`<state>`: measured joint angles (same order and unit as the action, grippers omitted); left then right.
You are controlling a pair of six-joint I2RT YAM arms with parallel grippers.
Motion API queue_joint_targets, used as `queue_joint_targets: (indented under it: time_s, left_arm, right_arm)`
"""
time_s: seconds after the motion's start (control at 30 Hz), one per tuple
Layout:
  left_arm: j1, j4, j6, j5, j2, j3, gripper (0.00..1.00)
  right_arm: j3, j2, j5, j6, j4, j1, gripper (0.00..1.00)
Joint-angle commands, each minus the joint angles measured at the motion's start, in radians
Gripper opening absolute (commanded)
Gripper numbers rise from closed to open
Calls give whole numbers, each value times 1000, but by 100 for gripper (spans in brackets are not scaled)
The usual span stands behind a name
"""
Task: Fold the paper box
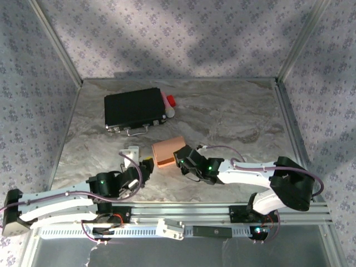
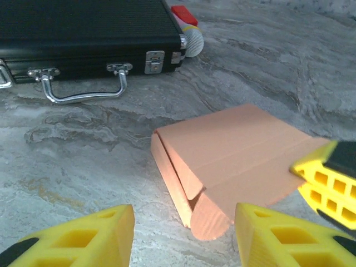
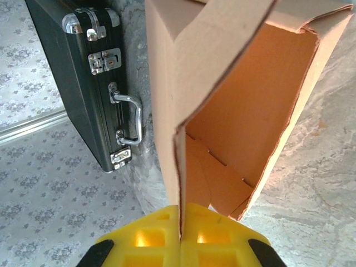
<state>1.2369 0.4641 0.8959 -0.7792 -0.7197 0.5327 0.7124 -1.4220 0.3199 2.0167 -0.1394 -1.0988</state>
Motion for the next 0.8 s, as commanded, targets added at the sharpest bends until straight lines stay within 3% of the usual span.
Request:
queue_joint_targets:
  time_s: [0.0,0.17,0.37,0.57,0.77]
  left_arm:
    - [-102,33,24,181,6,29,53]
    - [-282,-52,-1,437,-60,16,54]
    - [-389,-186,-8,591,-184,-12,57]
    - [-443,-302,-29,671,-325,-22,57]
    - [-472,-377,-41,693,-415,-40,50]
  right_arm:
    - [-38,-17,-17,-24,35,8,4]
    - [-46,-40,-55,-52,34,20,6]
    - [-66,-78,-100,-56,-6,26,7]
    - [-77,-85,-113,-56,3,27,12]
    - [-74,-51,-103,-73,49,25,31]
